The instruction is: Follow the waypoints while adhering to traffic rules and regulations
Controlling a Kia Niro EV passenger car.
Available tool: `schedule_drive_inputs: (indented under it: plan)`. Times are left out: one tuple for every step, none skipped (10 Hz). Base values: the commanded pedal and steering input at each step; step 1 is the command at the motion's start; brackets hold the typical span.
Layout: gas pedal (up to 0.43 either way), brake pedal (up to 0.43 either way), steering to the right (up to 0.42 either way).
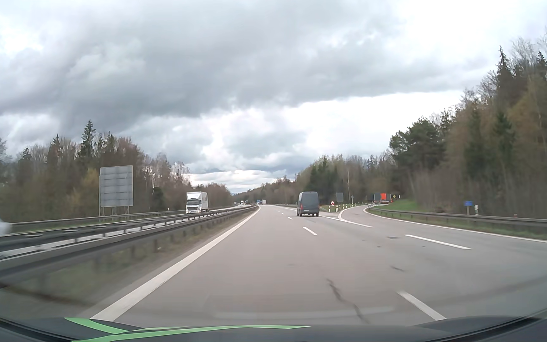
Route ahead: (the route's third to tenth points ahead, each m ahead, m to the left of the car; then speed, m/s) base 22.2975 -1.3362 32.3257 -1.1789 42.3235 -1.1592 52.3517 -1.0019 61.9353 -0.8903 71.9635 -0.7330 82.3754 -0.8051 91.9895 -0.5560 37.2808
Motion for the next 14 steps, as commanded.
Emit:
schedule_drive_inputs:
  plan:
    - [0.24,0.0,-0.004]
    - [0.24,0.0,-0.004]
    - [0.24,0.0,-0.004]
    - [0.24,0.0,-0.004]
    - [0.24,0.0,-0.004]
    - [0.24,0.0,-0.004]
    - [0.24,0.0,-0.004]
    - [0.24,0.0,-0.004]
    - [0.24,0.0,-0.004]
    - [0.24,0.0,-0.004]
    - [0.24,0.0,-0.004]
    - [0.24,0.0,-0.004]
    - [0.24,0.0,-0.004]
    - [0.24,0.0,-0.004]
